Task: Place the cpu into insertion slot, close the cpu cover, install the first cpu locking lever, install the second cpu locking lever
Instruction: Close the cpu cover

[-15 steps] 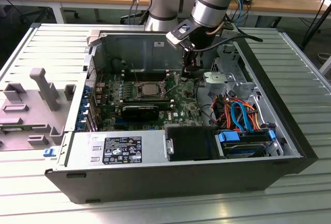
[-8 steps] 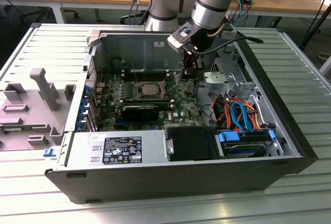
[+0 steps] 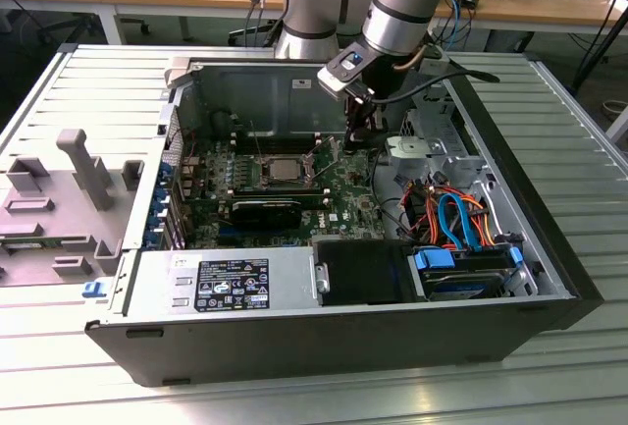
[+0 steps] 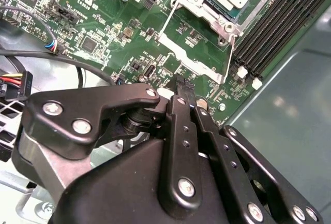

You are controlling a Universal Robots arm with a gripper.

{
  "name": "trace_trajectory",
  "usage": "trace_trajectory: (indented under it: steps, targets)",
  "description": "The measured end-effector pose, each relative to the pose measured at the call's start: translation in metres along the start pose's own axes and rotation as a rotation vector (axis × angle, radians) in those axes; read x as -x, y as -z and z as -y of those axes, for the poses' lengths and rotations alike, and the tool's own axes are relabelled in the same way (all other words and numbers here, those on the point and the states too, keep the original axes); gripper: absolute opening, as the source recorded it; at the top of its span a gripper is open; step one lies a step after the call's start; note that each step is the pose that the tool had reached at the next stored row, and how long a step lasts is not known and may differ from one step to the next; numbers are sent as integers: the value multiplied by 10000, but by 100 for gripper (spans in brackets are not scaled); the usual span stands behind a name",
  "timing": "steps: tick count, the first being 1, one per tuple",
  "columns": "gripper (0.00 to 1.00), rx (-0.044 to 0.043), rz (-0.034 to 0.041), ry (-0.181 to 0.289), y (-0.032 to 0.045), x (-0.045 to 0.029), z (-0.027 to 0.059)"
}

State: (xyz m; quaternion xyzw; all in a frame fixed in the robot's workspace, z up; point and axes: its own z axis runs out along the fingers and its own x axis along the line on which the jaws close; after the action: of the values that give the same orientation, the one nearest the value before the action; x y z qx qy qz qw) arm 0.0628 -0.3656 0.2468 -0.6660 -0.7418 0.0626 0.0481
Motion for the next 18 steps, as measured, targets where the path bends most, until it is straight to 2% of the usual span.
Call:
trace_trajectory:
  steps: [3,18]
  targets:
    - [11,0,2,0,-5,2,37]
    - [11,0,3,0,-9,0,64]
